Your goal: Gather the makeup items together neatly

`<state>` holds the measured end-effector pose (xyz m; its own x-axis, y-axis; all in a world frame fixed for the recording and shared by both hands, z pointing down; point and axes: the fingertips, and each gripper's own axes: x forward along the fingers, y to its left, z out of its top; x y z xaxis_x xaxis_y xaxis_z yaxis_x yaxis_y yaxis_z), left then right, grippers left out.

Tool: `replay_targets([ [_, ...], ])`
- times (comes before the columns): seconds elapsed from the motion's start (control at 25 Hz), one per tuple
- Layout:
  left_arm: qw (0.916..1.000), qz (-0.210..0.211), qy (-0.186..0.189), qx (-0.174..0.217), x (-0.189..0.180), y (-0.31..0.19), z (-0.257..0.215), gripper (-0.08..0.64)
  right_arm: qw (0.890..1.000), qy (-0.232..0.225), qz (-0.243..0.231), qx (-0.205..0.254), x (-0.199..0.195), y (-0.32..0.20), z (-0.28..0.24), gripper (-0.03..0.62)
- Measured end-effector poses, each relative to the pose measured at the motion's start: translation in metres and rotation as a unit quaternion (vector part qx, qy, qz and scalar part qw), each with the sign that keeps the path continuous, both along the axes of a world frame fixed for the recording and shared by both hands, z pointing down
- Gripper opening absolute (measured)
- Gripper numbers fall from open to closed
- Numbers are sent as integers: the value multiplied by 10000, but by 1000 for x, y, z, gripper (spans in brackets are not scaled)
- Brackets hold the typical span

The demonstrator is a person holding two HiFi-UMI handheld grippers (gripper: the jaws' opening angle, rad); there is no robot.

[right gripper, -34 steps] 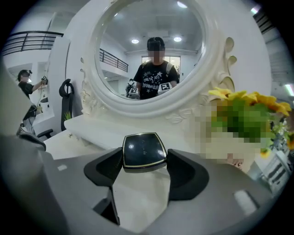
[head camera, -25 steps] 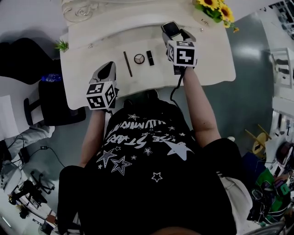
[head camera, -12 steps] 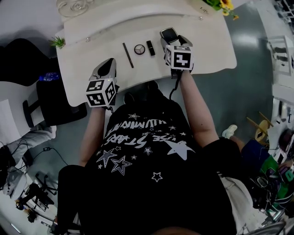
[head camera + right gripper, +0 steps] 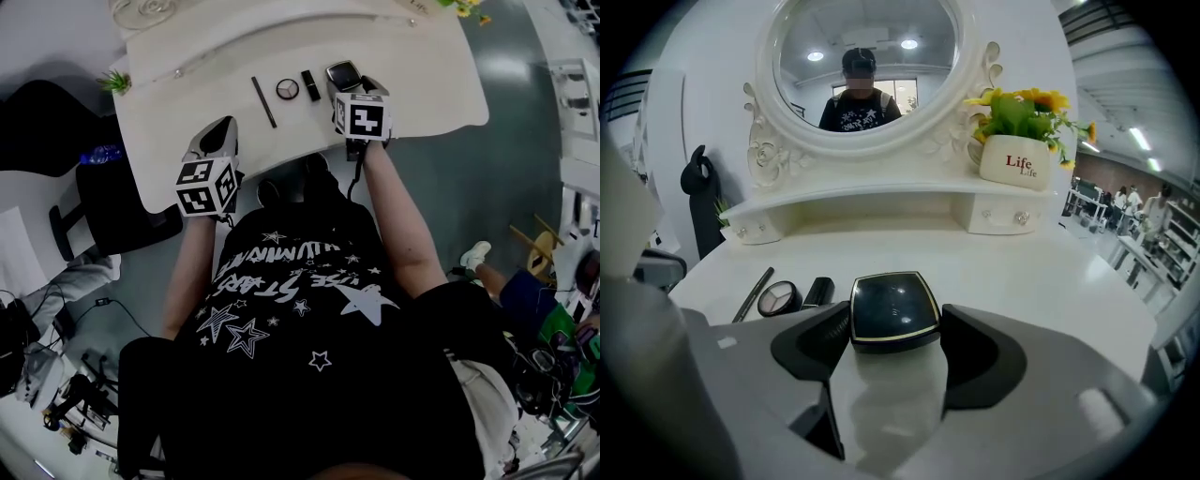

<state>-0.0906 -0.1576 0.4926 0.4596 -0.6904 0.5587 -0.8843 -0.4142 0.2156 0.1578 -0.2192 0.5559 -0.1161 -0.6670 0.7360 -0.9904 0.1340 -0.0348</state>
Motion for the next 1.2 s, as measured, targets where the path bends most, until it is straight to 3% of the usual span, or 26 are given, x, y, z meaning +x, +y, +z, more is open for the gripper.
replay_targets([
  [0.52,10000,-3,40,-56,-25,7,6,2,9987,254,411,-183,-3,0,12,339],
  [0.68,10000,-52,69,-9,-37,7,4,2,9987,316,313,-266,-7,4,10,357],
  [1.0,9996,-3,243,132,-48,16,1,2,9981,466,414,-1,-10,19,-14,377],
  [1.2,9997,0,-11,260,-75,21,3,2,9976,576,310,225,-18,30,-26,352],
])
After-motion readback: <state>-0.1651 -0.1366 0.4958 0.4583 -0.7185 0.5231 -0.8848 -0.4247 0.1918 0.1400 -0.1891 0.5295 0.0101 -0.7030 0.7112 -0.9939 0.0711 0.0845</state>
